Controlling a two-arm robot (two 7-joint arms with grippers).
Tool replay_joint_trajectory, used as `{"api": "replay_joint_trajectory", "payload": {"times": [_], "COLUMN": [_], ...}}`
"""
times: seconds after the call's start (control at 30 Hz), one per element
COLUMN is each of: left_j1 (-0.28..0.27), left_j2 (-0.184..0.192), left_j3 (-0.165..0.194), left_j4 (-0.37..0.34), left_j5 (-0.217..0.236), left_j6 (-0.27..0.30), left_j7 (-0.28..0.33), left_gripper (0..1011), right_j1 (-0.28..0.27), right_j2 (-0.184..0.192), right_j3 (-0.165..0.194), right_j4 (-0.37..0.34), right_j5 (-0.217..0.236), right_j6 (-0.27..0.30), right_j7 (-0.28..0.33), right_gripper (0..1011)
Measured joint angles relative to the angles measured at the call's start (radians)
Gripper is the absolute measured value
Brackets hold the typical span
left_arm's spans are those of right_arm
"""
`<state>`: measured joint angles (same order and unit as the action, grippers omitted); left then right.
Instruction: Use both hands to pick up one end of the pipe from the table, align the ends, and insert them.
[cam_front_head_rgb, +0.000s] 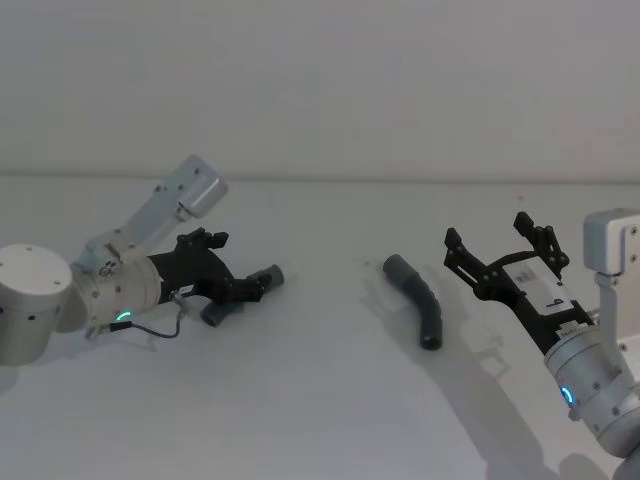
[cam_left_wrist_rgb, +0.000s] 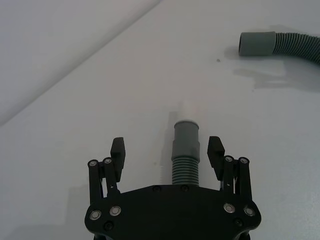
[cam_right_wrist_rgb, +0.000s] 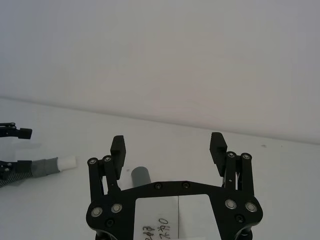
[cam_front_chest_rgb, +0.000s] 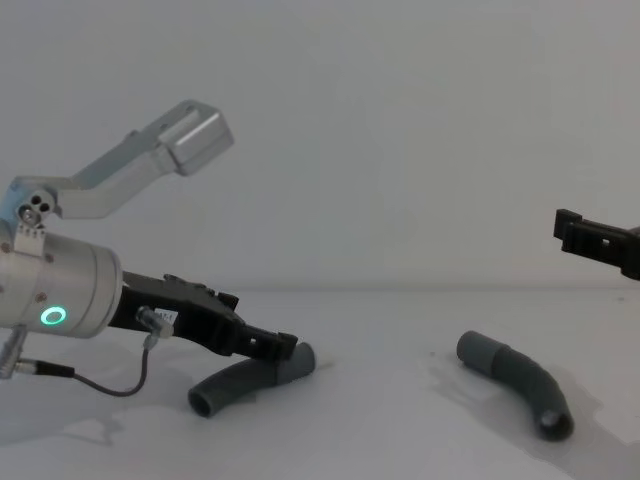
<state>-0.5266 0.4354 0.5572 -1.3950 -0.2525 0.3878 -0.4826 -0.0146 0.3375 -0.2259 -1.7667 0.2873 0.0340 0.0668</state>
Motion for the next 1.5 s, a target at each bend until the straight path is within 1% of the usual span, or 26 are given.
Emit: {"api": "replay_joint_trajectory", "payload": {"times": [0.57, 1.43, 1.5], "left_j1": [-0.044, -0.075, -0.076], "left_j2": [-0.037, -0.06, -0.061], "left_j3": [0.021, 0.031, 0.031], "left_j4": [0.072, 0.125, 0.128], "left_j5": [0.012, 0.008, 0.007], "left_j6": [0.025, 0.067, 0.07], "left_j7": [-0.044, -0.062, -0.063], "left_gripper": [1001, 1000, 963], "right_j1": [0.0, 0.0, 0.0], "right_j2": [0.0, 0.0, 0.0], "right_j3": [0.0, 0.0, 0.0], "right_j4": [0.0, 0.0, 0.0], "right_j5": [0.0, 0.0, 0.0], "right_j6": [0.0, 0.0, 0.0], "right_j7": [0.0, 0.0, 0.0], "right_gripper": [1001, 1001, 1001]}}
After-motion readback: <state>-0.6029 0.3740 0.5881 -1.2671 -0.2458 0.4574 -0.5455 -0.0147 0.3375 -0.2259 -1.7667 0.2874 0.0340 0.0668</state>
